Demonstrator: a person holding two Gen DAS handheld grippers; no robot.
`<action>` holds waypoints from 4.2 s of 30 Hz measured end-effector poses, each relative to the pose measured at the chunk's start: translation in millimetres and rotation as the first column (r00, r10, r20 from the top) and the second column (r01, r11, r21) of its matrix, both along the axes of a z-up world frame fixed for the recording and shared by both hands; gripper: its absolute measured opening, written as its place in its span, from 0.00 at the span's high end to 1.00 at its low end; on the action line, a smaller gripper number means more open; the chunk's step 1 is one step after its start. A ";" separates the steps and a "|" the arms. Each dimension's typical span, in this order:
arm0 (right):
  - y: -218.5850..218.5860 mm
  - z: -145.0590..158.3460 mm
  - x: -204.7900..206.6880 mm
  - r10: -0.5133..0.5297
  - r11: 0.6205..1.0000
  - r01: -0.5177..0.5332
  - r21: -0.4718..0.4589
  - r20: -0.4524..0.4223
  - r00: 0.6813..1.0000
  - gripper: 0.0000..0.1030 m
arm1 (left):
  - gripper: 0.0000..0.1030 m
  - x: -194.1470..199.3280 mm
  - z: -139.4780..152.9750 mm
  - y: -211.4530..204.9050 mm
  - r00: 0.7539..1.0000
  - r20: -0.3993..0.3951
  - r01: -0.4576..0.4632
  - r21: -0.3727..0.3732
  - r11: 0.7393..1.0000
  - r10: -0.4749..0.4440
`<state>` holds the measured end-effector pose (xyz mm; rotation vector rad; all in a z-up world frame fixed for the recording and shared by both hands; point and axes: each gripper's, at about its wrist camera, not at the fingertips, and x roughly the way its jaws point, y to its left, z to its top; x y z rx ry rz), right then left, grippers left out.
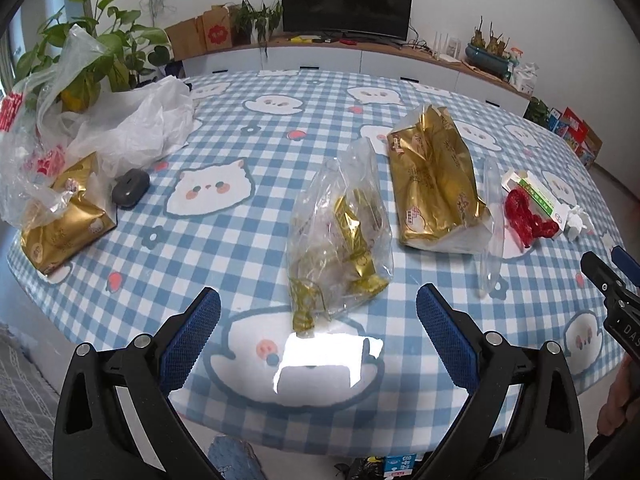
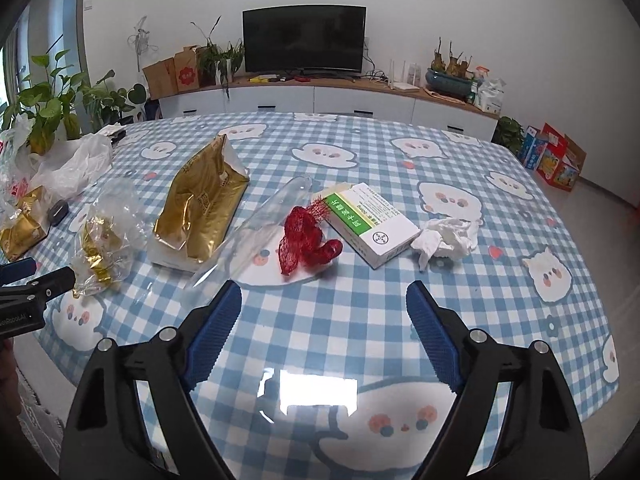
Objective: Collect trash
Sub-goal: 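Grasp the clear plastic bag with the left tool while the right tool grasps the red mesh net, then lift the plastic bag and red net off the table toward the bin, then lower the red net into the bin and open the right tool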
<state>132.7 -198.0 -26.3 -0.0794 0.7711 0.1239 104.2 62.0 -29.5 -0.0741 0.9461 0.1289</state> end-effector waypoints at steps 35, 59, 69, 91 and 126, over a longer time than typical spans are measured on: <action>21.3 -52.8 102.2 0.036 0.999 -0.035 0.010 -0.143 0.989 0.65 | 0.44 88.2 -37.2 4.7 0.997 -0.074 -0.016 -0.013 1.000 0.015; 21.3 -31.4 85.6 0.033 0.999 -0.029 0.035 -0.129 0.991 0.83 | 0.62 68.6 -24.4 -14.5 0.998 -0.052 0.032 0.054 0.998 -0.030; 16.3 -13.7 66.6 0.012 0.998 -0.004 0.056 -0.129 0.992 0.83 | 0.62 46.2 -13.4 -20.6 0.997 -0.042 0.064 0.036 0.997 -0.062; 25.2 -1.0 -7.6 0.030 0.999 -0.025 0.033 -0.133 0.991 0.83 | 0.62 -20.1 0.0 -17.6 0.996 -0.053 0.065 -0.008 0.998 -0.066; 20.7 -48.3 -173.3 0.066 0.996 -0.055 0.065 -0.186 0.980 0.83 | 0.62 -183.7 -71.4 -33.7 0.991 -0.085 0.096 -0.033 0.995 -0.099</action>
